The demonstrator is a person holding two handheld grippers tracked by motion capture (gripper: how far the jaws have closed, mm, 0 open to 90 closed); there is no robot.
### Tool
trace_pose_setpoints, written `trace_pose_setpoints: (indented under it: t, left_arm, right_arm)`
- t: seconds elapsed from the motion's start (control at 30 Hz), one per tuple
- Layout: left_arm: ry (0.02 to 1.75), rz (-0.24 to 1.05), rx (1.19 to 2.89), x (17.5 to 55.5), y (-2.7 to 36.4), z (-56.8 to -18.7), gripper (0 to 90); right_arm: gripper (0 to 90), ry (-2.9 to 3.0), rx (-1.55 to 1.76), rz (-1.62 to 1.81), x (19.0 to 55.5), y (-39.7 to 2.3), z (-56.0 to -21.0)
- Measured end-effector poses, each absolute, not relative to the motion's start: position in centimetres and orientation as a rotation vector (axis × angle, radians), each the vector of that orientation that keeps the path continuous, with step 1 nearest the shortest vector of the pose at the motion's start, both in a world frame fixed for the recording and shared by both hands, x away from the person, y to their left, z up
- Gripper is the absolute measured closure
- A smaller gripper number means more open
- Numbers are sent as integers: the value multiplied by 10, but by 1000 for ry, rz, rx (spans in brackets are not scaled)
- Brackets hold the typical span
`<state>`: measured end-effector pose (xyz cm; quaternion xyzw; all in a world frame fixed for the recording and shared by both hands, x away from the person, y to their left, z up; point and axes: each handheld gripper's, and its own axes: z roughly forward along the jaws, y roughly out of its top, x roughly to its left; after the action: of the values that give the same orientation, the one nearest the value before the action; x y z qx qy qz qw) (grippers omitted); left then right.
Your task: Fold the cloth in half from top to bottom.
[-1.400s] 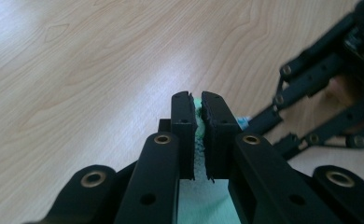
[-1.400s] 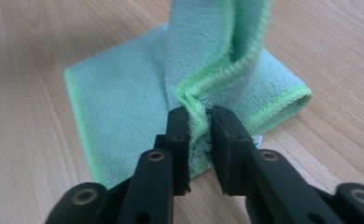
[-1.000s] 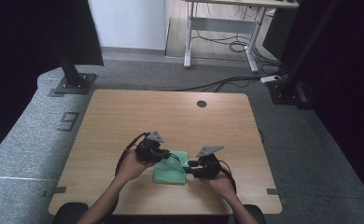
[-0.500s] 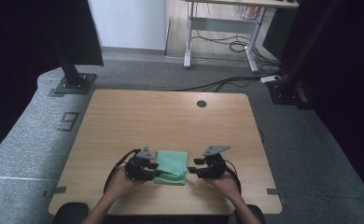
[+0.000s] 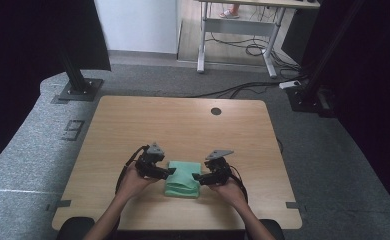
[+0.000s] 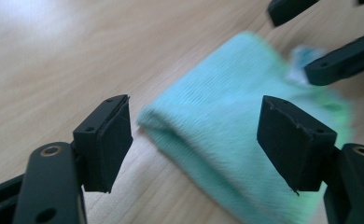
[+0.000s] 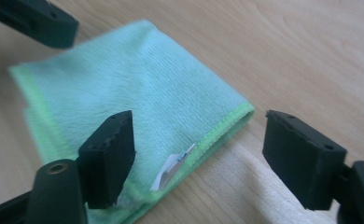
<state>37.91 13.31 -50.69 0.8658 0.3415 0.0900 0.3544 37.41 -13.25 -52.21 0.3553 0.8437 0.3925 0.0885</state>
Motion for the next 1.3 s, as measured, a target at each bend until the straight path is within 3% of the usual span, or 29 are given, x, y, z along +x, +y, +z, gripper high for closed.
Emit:
trace_pose_setpoints:
  t: [0.57, 0.87, 1.07, 1.3]
  left_arm:
    - [949, 219, 2265, 359, 140, -534, 214]
    - [981, 272, 2167, 383, 139, -511, 198]
    - [1041, 329, 2206, 401, 134, -520, 198]
    - [1054, 336, 2251, 396, 133, -533, 198]
  right_arm:
    - [187, 2538, 1004, 1031, 347, -133, -541]
    - [177, 2528, 997, 1015, 345, -132, -543]
    - [179, 2526, 991, 1003, 343, -134, -542]
    - [181, 2529, 992, 990, 341, -136, -543]
